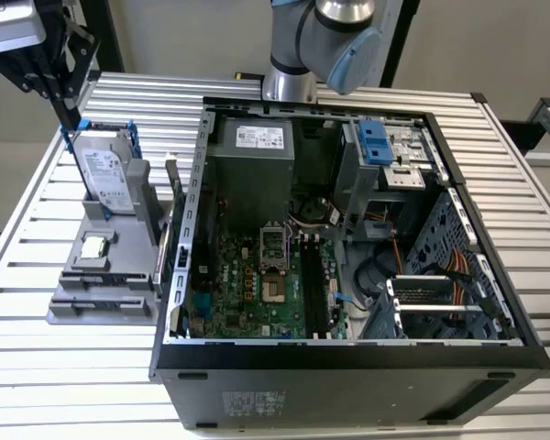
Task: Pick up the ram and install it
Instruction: 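Reach for the ram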
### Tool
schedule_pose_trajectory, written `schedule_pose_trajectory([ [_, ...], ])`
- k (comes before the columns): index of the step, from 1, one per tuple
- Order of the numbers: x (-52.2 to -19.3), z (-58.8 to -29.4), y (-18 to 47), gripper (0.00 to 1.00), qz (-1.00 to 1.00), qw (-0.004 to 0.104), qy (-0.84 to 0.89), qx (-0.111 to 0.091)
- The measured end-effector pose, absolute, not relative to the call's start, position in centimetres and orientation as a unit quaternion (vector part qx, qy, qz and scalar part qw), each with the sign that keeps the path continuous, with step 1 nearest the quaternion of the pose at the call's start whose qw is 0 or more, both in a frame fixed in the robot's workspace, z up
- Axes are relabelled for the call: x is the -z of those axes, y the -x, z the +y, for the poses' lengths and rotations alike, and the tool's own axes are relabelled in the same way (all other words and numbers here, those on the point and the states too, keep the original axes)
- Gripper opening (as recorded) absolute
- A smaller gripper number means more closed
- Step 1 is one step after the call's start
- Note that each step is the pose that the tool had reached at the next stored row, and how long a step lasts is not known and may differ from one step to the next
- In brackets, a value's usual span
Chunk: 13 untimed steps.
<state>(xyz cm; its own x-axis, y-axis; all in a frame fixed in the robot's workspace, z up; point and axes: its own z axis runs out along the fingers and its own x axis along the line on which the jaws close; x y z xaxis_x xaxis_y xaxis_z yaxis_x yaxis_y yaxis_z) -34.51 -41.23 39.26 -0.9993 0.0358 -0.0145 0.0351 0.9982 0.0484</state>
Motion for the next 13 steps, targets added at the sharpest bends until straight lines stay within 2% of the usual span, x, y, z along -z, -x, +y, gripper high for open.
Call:
schedule_pose_trajectory([
  [13,-39.3,-43.0,34.6,0.00,1.000,0.008,-0.018,-0.024],
])
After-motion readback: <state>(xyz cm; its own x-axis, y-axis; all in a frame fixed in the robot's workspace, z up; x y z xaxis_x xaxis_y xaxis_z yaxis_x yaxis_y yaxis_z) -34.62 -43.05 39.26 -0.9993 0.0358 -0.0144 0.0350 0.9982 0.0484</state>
